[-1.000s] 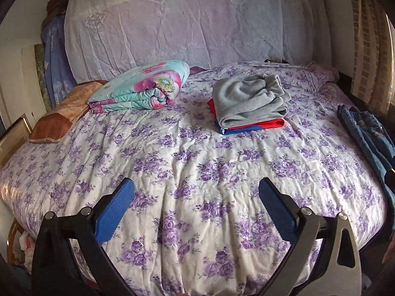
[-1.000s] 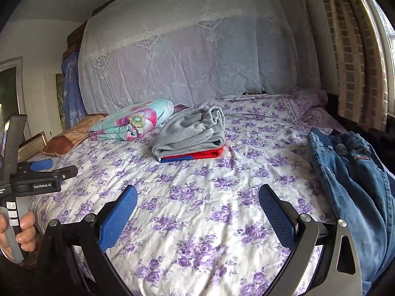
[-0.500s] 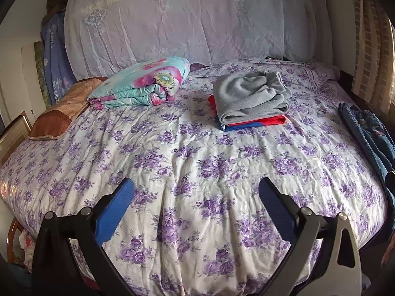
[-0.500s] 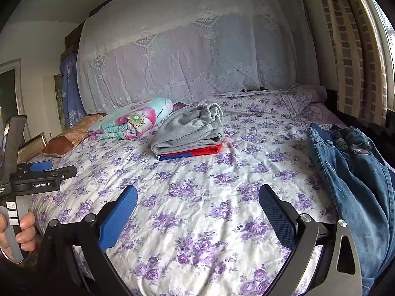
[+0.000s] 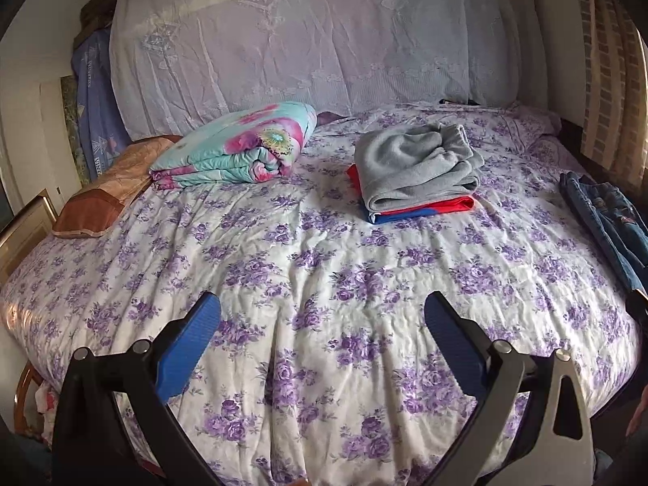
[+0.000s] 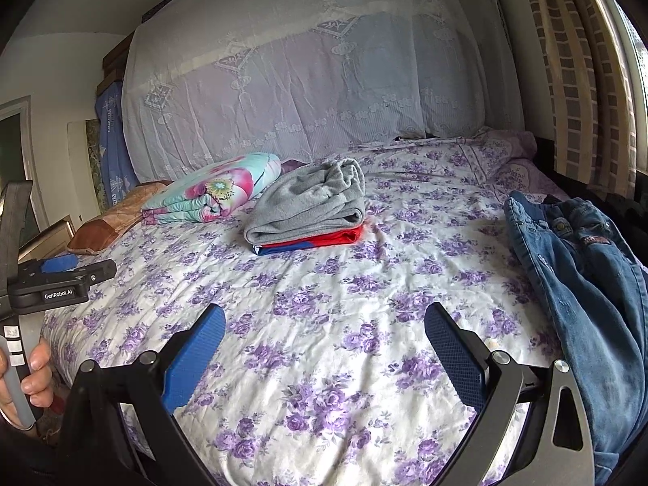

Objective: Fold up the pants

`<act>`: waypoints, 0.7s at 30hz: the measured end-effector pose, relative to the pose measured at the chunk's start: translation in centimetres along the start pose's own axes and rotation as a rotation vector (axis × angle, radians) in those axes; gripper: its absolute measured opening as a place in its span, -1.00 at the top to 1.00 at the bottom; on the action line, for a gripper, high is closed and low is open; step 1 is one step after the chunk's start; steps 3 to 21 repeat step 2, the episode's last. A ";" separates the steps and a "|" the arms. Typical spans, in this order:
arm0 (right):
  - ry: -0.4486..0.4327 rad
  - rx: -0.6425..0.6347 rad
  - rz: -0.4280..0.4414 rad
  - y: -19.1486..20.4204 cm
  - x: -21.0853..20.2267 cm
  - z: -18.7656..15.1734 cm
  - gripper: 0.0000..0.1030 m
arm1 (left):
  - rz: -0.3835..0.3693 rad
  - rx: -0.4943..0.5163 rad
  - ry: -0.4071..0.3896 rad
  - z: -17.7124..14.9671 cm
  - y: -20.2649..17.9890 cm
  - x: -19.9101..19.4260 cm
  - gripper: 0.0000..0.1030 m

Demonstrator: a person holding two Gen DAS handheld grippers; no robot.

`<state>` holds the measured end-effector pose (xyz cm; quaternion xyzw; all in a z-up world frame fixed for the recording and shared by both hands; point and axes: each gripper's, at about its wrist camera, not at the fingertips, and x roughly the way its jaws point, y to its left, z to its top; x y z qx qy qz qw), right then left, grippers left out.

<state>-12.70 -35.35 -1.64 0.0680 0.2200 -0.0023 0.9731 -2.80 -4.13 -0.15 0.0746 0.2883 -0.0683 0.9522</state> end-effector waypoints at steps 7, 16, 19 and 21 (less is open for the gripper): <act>0.005 0.001 0.000 0.0 0.1 0.0 -0.93 | 0.000 0.002 0.005 0.0 0.0 0.1 -0.91; 0.005 0.001 0.000 0.0 0.1 0.0 -0.93 | 0.000 0.002 0.005 0.0 0.0 0.1 -0.91; 0.005 0.001 0.000 0.0 0.1 0.0 -0.93 | 0.000 0.002 0.005 0.0 0.0 0.1 -0.91; 0.005 0.001 0.000 0.0 0.1 0.0 -0.93 | 0.000 0.002 0.005 0.0 0.0 0.1 -0.91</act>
